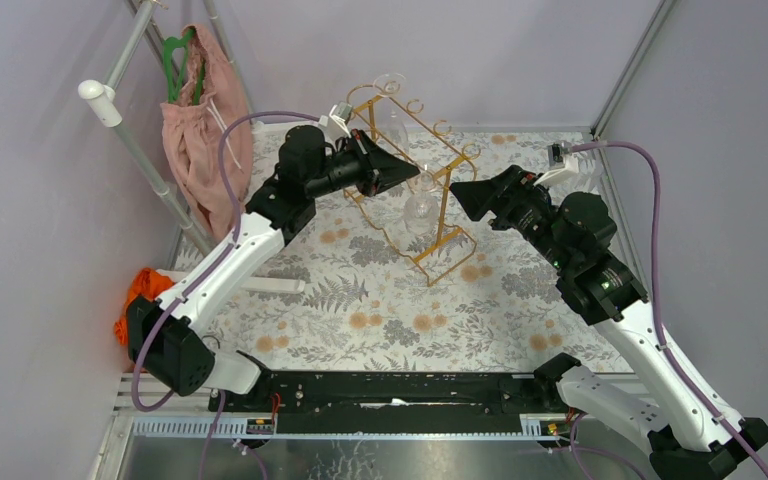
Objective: Take the wine glass off the wine glass rack
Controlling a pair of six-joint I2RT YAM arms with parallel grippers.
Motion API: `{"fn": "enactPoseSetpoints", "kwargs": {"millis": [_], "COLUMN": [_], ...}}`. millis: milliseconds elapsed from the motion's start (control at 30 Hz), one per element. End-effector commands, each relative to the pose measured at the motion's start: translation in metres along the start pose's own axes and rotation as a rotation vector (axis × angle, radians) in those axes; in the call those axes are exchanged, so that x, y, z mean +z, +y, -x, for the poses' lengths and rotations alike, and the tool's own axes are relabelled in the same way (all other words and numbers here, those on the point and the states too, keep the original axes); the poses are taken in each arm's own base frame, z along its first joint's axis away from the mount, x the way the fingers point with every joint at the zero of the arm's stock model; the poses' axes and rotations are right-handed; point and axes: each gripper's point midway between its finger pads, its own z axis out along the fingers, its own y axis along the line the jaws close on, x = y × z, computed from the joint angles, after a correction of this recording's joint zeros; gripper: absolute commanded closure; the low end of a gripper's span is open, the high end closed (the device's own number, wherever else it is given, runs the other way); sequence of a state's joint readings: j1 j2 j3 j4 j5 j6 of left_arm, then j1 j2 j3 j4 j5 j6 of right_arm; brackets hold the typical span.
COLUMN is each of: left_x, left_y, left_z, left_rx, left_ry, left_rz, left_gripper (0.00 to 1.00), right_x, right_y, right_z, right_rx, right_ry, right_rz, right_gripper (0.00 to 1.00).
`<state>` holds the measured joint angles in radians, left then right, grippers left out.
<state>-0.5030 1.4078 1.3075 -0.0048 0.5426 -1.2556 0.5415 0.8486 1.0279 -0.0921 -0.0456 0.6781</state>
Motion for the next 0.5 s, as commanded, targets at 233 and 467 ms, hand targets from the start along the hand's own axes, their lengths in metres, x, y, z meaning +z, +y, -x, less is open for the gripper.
{"fn": "enactPoseSetpoints", "kwargs": {"millis": [233,467], "left_x": [-0.023,-0.030], "left_y": [-0.052,-0.047], "left_z": [0.008,0.014], "left_rx": [0.086,0.085], "left_ry": [-0.050,-0.068], "left_rz": [-0.103,-0.076], "left_gripper": [1.00,1.00], "right_x": [-0.002,-0.002], "right_y": [0.013,0.012], "right_z": [0.009,0.008], "right_rx": [0.003,0.005], "right_ry": [-0.035,-0.033], "right_rz": [0.055,0.052], "right_gripper": [0.17,0.17]}}
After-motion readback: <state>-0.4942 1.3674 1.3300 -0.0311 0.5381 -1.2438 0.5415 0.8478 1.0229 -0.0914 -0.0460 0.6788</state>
